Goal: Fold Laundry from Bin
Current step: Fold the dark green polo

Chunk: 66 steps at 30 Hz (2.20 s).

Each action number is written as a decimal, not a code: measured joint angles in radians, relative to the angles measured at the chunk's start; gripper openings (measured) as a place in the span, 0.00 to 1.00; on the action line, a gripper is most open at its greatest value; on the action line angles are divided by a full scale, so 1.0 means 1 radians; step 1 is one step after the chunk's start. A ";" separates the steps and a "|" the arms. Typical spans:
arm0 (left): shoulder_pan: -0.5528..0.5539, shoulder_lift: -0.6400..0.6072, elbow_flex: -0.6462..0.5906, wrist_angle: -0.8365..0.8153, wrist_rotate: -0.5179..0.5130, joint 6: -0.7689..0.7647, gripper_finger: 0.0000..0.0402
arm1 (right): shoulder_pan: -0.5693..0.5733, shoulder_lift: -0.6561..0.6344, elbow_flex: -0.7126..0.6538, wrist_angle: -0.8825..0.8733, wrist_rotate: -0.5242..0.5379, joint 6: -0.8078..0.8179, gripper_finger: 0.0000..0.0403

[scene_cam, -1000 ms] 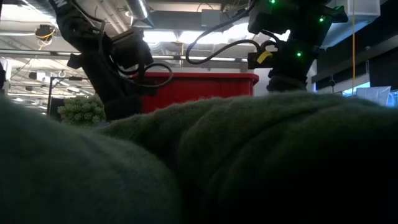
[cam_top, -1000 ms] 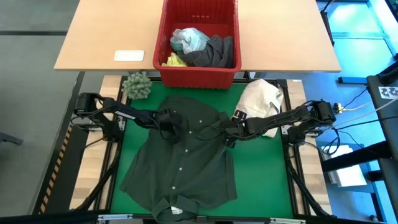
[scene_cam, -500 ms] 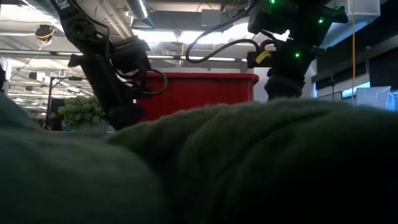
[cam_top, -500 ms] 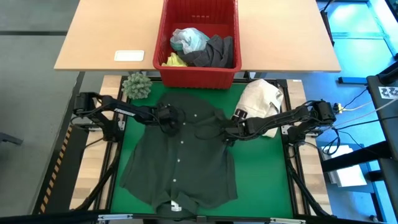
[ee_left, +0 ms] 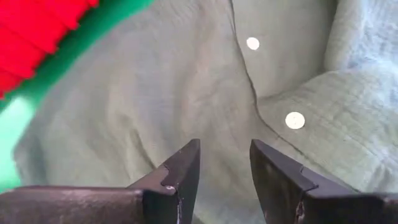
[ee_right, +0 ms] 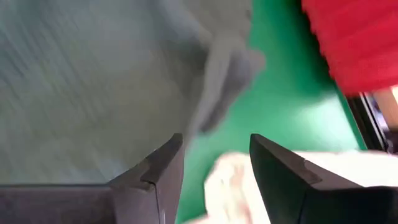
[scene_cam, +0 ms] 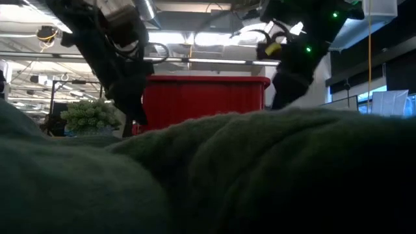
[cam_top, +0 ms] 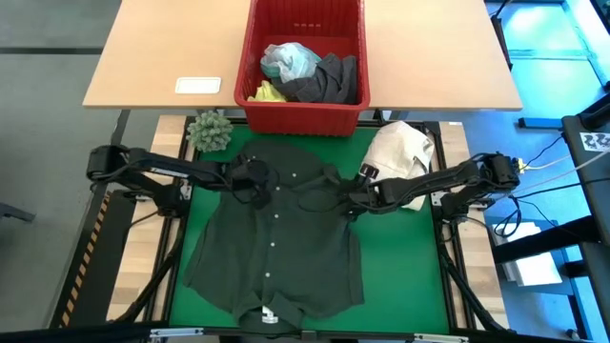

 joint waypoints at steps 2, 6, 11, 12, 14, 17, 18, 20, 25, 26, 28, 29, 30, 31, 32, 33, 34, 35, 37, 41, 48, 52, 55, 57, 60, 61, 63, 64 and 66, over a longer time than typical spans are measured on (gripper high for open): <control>-0.002 -0.027 0.000 -0.001 -0.045 0.007 0.34 | -0.017 -0.003 0.000 0.085 -0.006 -0.048 0.45; 0.037 -0.027 0.001 0.010 -0.088 0.045 0.34 | -0.086 0.010 0.000 0.250 -0.097 -0.135 0.45; 0.117 0.018 0.002 0.015 -0.049 0.071 0.34 | -0.184 0.036 0.001 0.357 -0.219 -0.213 0.45; 0.133 0.032 0.002 0.015 -0.047 0.078 0.34 | -0.199 0.045 0.000 0.362 -0.237 -0.227 0.45; 0.169 0.060 0.000 0.017 -0.033 0.092 0.34 | -0.226 0.067 0.002 0.408 -0.271 -0.257 0.45; 0.220 0.107 -0.003 0.025 0.000 0.098 0.34 | -0.259 0.108 0.000 0.435 -0.303 -0.292 0.45; 0.233 0.120 -0.004 0.014 0.013 0.098 0.34 | -0.269 0.125 0.000 0.438 -0.309 -0.306 0.45; 0.246 0.150 -0.005 0.019 0.029 0.097 0.34 | -0.287 0.157 0.000 0.440 -0.291 -0.316 0.45; 0.250 0.193 -0.002 -0.050 0.031 0.081 0.34 | -0.320 0.186 0.000 0.278 -0.034 -0.258 0.45; 0.250 0.198 -0.001 -0.064 0.023 0.069 0.34 | -0.329 0.184 -0.001 0.255 -0.011 -0.239 0.45; 0.250 0.198 0.001 -0.103 0.008 0.065 0.34 | -0.338 0.170 -0.001 0.185 0.006 -0.209 0.45; 0.250 0.198 0.001 -0.116 -0.001 0.062 0.34 | -0.338 0.163 -0.001 0.172 0.009 -0.196 0.45; 0.250 0.198 0.001 -0.125 -0.009 0.056 0.34 | -0.338 0.153 0.001 0.157 0.008 -0.180 0.45; 0.250 0.198 0.000 -0.133 -0.010 0.048 0.34 | -0.337 0.146 0.001 0.131 0.011 -0.171 0.45; 0.250 0.198 0.000 -0.140 -0.011 0.044 0.34 | -0.335 0.140 0.001 0.116 0.019 -0.159 0.45; 0.250 0.198 0.000 -0.147 -0.012 0.041 0.34 | -0.335 0.130 0.001 0.103 0.019 -0.146 0.45; 0.250 0.198 0.000 -0.152 -0.012 0.039 0.34 | -0.335 0.124 0.001 0.078 0.018 -0.127 0.45; 0.250 0.198 -0.001 -0.160 -0.010 0.032 0.34 | -0.335 0.115 0.001 0.056 0.021 -0.115 0.45; 0.250 0.198 -0.001 -0.176 -0.009 0.008 0.34 | -0.336 0.101 0.001 0.021 0.023 -0.083 0.45; 0.250 0.198 -0.001 -0.224 -0.021 -0.042 0.34 | -0.336 0.075 0.000 -0.018 0.027 -0.059 0.45; 0.241 0.184 -0.004 -0.217 -0.056 -0.064 0.34 | -0.336 0.013 0.000 -0.007 0.028 -0.055 0.45; 0.233 0.159 -0.008 -0.197 -0.066 -0.064 0.34 | -0.335 -0.017 0.000 0.011 0.012 -0.055 0.45; 0.229 0.125 -0.009 -0.185 -0.074 -0.063 0.34 | -0.335 -0.025 0.000 0.049 -0.025 -0.065 0.45; 0.225 0.105 -0.009 -0.183 -0.072 -0.059 0.34 | -0.334 -0.025 0.000 0.083 -0.050 -0.080 0.45; 0.213 0.093 -0.007 -0.177 -0.054 -0.058 0.34 | -0.335 -0.012 -0.004 0.163 -0.123 -0.111 0.45; 0.208 0.094 -0.007 -0.178 -0.049 -0.058 0.34 | -0.335 -0.003 -0.012 0.203 -0.144 -0.127 0.45; 0.197 0.093 -0.007 -0.176 -0.047 -0.058 0.34 | -0.335 0.002 -0.041 0.293 -0.198 -0.153 0.45; 0.190 0.093 -0.007 -0.174 -0.048 -0.058 0.34 | -0.336 0.005 -0.060 0.335 -0.218 -0.159 0.45; 0.178 0.093 -0.007 -0.174 -0.048 -0.059 0.34 | -0.339 0.013 -0.094 0.425 -0.247 -0.174 0.45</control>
